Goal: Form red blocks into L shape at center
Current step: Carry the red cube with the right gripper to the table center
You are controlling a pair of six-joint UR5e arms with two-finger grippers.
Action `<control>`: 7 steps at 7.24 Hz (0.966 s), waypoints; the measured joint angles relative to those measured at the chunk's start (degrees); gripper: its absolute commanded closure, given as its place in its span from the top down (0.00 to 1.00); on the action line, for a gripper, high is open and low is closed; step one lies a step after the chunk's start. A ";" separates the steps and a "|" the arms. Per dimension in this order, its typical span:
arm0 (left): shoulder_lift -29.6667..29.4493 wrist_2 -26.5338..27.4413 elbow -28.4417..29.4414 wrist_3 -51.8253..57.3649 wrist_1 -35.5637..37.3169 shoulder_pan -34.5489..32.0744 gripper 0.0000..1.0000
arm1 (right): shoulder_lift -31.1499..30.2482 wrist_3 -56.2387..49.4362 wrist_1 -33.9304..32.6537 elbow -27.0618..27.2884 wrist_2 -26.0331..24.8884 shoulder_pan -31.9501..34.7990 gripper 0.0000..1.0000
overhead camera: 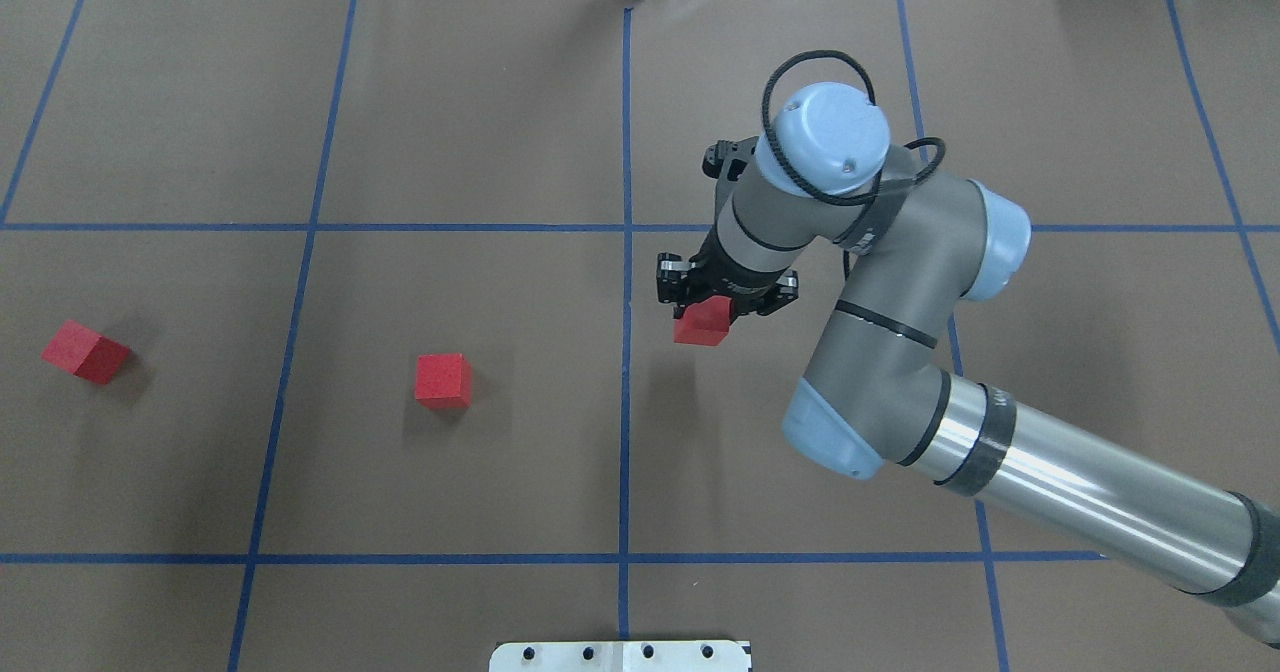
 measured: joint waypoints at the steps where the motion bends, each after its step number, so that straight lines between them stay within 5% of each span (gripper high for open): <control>1: 0.31 -0.07 -0.17 0.00 -0.36 0.01 1.00 | 2.95 4.61 -0.52 -2.19 -3.16 -1.82 0.00; 6: 1.01 -0.24 -0.43 0.00 -1.69 0.01 1.00 | 7.04 5.37 4.61 -10.93 -6.72 -3.70 0.00; 7: 1.02 -0.25 -0.44 0.00 -1.70 0.01 1.00 | 7.17 3.98 4.69 -11.62 -6.92 -3.77 0.30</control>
